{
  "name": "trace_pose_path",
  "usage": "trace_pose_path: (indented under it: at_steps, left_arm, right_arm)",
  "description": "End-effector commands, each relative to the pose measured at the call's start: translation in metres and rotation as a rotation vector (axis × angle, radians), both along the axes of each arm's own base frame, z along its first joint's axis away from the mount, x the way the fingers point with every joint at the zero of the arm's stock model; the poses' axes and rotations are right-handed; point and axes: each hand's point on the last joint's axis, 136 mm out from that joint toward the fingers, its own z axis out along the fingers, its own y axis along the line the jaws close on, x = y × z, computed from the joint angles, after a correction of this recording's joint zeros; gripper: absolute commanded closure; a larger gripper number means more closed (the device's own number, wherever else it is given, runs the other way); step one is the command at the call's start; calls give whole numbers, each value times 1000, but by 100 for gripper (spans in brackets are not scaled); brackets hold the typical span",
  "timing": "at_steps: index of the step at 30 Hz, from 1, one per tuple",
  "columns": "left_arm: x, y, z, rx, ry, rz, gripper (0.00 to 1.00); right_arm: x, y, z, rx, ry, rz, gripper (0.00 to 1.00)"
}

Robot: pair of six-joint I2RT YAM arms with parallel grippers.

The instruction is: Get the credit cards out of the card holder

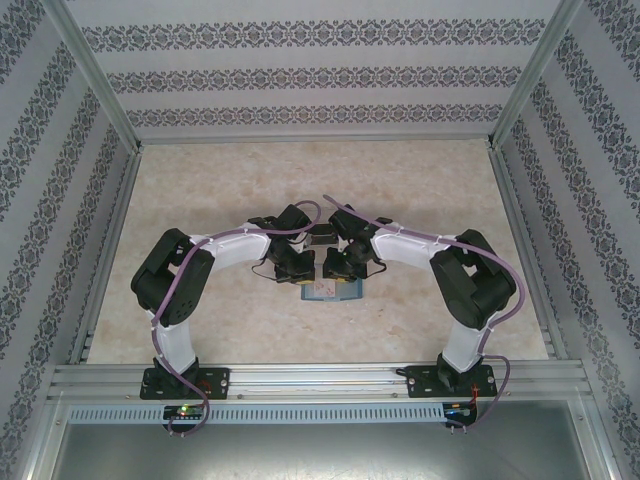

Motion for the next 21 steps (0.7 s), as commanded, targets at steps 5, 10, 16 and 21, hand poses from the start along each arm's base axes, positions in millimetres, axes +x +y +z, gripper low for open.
trace_pose_path:
  at_steps: [5, 10, 16, 21]
  left_arm:
    - [-17, 13, -21, 86, 60, -26, 100]
    - [-19, 14, -24, 94, 71, -25, 100]
    - [-19, 14, -24, 97, 78, -28, 100]
    - [-20, 14, -25, 99, 83, -29, 100]
  right_arm:
    - [-1, -8, 8, 4, -5, -19, 72]
    - [-2, -11, 1, -1, 10, -22, 72]
    - [-5, -9, -9, 6, 37, -17, 72]
    - [-6, -6, -13, 25, 50, -16, 72]
